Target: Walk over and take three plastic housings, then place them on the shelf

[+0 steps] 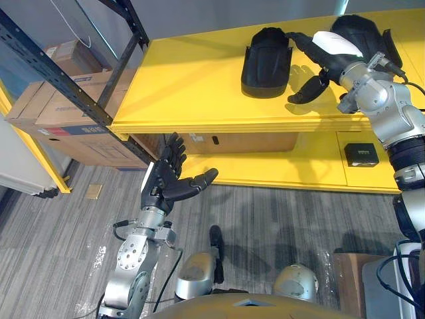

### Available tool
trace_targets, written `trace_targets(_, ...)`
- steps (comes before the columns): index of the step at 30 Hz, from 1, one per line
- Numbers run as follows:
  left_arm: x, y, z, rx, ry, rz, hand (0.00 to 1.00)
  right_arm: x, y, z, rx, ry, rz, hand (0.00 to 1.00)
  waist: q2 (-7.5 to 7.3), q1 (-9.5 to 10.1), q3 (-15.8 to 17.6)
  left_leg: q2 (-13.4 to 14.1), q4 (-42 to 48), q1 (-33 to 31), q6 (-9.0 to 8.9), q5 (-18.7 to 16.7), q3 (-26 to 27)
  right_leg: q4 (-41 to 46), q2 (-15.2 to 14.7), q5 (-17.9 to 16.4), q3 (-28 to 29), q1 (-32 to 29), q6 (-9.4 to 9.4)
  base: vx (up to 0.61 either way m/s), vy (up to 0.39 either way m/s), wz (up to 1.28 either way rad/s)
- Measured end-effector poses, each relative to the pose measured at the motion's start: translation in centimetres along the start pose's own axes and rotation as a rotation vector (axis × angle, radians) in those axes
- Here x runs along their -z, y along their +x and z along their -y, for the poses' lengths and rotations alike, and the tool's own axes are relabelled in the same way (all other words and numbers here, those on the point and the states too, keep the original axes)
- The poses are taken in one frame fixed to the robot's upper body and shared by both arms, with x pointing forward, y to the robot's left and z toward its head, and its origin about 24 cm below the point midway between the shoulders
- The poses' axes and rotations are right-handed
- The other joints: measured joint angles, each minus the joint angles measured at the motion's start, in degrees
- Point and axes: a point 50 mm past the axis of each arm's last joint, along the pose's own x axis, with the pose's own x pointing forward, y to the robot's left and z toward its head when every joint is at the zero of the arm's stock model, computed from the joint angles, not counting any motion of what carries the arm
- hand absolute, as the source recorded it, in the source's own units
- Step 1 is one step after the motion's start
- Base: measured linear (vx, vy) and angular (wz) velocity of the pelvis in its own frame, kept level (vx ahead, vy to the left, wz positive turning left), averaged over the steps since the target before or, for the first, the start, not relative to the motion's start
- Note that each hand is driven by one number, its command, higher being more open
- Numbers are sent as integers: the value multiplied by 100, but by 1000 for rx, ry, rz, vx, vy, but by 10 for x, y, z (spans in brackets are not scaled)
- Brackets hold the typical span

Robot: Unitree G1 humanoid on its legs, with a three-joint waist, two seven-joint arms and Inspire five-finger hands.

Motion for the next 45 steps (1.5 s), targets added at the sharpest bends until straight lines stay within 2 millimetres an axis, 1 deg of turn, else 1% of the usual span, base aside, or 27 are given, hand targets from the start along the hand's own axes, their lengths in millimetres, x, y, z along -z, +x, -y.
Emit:
trace_targets(5, 0, 0, 1, 13, -4, 0, 100, 1, -1, 0, -9, 43, 5, 100, 8, 5, -6, -50, 0, 2, 3, 9, -46, 135, -78, -72, -19, -18, 9, -12, -12, 6)
trace_targets(10, 0, 0, 1, 23, -5, 0, 100, 3, -2, -4, -28, 46, -5, 100, 7, 24, -6, -48, 1, -21, 8, 8, -87, 146, -81, -82, -67, -12, 3, -15, -4, 3)
trace_targets(15, 0, 0, 1, 18, -7, 1, 100, 5, -2, -4, -28, 53, -30, 100, -5, 37, 3, -44, 3, -120, 9, 13, -193, 165, -79, -88, -180, -39, -9, -1, -13, 10)
trace_targets(19, -1, 0, 1, 11, -41, 9, 100, 4, 0, -5, -23, 54, -36, 100, -52, 146, 35, -29, 4, -206, 12, 45, -229, 196, -71, -100, -216, -108, -25, 18, -18, 4)
trace_targets(20, -1, 0, 0, 8, -42, 13, 100, 3, 1, -3, -13, 49, -32, 100, -72, 146, 48, -28, 4, -245, 14, 59, -253, 196, -69, -99, -245, -125, -26, 38, -34, 19)
trace_targets(21, -2, 1, 0, 2, -41, 20, 100, -1, 3, 2, 5, 41, -26, 100, -133, 150, 90, -23, 5, -315, 19, 81, -317, 190, -53, -98, -295, -147, -27, 36, -30, 18)
trace_targets(23, -3, 1, 0, -5, -40, 32, 100, -3, 5, 5, 26, 55, -19, 100, -217, 212, 147, 3, 5, -342, 15, 91, -322, 168, -20, -96, -298, -162, -30, 36, -35, 6)
trace_targets(25, -7, 3, -1, -15, -35, 61, 100, -8, 8, 18, 78, 59, -17, 100, -328, 283, 226, 41, 6, -460, 16, 98, -345, 134, 27, -96, -338, -238, -33, 36, -40, 5)
trace_targets(28, -12, 8, -2, -34, -35, 88, 100, -8, 10, 34, 153, 62, -40, 100, -378, 314, 274, 45, 7, -630, 39, 148, -408, 130, 34, -97, -418, -343, -39, 41, -32, 12)
trace_targets(30, -17, 10, -4, -46, -28, 119, 100, -9, 11, 38, 190, 62, -45, 100, -413, 343, 308, 44, 20, -702, 38, 155, -433, 127, 35, -96, -437, -395, -38, 63, -27, 9)
trace_targets(31, -21, 12, -5, -53, -24, 144, 100, -10, 11, 43, 212, 63, -52, 100, -433, 349, 376, 46, 183, -808, 46, 129, -448, 124, 34, -96, -446, -411, -39, 69, -32, 4)
trace_targets(32, -22, 13, -5, -55, -23, 154, 100, -10, 11, 44, 221, 62, -57, 100, -436, 353, 406, 49, 258, -854, 70, 107, -454, 119, 35, -95, -450, -416, -39, 46, -26, 3)
trace_targets(33, -25, 15, -5, -60, -22, 167, 100, -9, 12, 46, 236, 59, -72, 100, -438, 359, 428, 51, 372, -951, 41, 33, -464, 118, 35, -95, -454, -458, -39, 43, -23, 0)
trace_targets(36, -30, 18, -6, -65, -21, 202, 100, -4, 11, 48, 264, 64, -117, 100, -466, 372, 468, 63, 477, -1082, 47, -15, -472, 100, 47, -94, -457, -530, -40, 25, -11, 0)
trace_targets(40, -31, 18, -6, -65, -19, 206, 100, 1, 11, 48, 276, 69, -158, 100, -501, 373, 497, 79, 489, -1133, 51, -26, -462, 28, 79, -67, -444, -564, -36, 45, -20, -4)
trace_targets(42, -33, 21, -6, -62, -13, 218, 100, -1, 12, 52, 290, 69, -154, 100, -522, 372, 594, 121, 604, -1146, 27, -99, -450, 7, 115, -67, -428, -539, -37, 36, -30, -7)
trace_targets(45, -37, 25, -5, -51, -9, 235, 100, -4, 13, 62, 314, 82, -147, 100, -518, 355, 607, 168, 701, -1272, 14, -158, -462, 7, 161, -76, -438, -609, -56, 2, -32, -1)
